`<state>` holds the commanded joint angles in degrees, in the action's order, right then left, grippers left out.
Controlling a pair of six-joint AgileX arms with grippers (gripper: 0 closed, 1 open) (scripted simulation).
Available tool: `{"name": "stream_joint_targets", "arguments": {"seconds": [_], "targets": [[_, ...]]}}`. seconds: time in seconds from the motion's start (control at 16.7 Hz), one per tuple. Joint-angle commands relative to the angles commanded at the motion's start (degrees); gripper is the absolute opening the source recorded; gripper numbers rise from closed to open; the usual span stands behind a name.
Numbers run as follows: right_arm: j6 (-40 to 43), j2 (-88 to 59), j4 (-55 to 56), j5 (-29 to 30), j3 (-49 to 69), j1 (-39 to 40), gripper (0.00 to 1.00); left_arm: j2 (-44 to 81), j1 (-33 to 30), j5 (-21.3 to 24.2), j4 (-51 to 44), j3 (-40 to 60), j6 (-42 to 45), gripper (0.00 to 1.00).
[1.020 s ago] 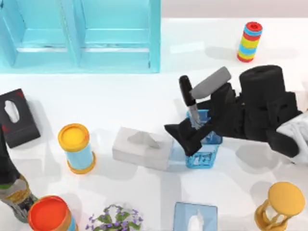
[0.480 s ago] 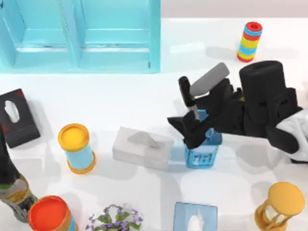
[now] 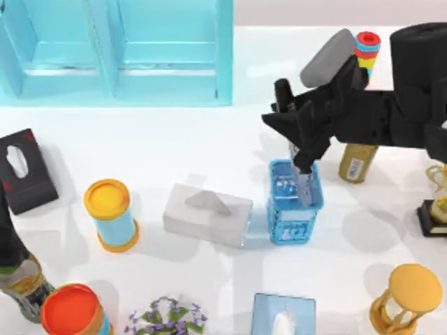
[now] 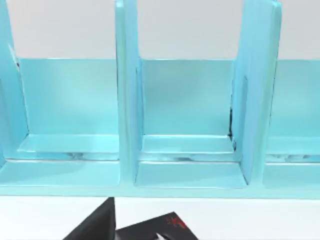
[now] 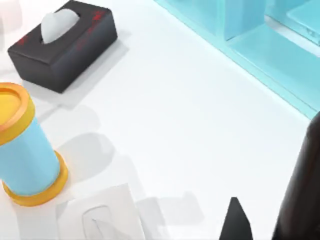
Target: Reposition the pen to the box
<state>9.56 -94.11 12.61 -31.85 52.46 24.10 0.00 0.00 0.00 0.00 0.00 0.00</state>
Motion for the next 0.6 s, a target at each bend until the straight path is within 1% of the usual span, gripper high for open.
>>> {"name": "stream_joint_targets", "arguments": {"seconds": [0.36,0.6], "targets": [[8.29,8.40,-20.02,-7.57,5.51,-10.75,0.00,0.00,0.00,0.00,0.00,0.00,0.00,1.00],[11.52,12.65,-33.15,-10.17,7.24,-19.21,0.00,0.00,0.00,0.00,0.00,0.00,0.00,1.00]]}}
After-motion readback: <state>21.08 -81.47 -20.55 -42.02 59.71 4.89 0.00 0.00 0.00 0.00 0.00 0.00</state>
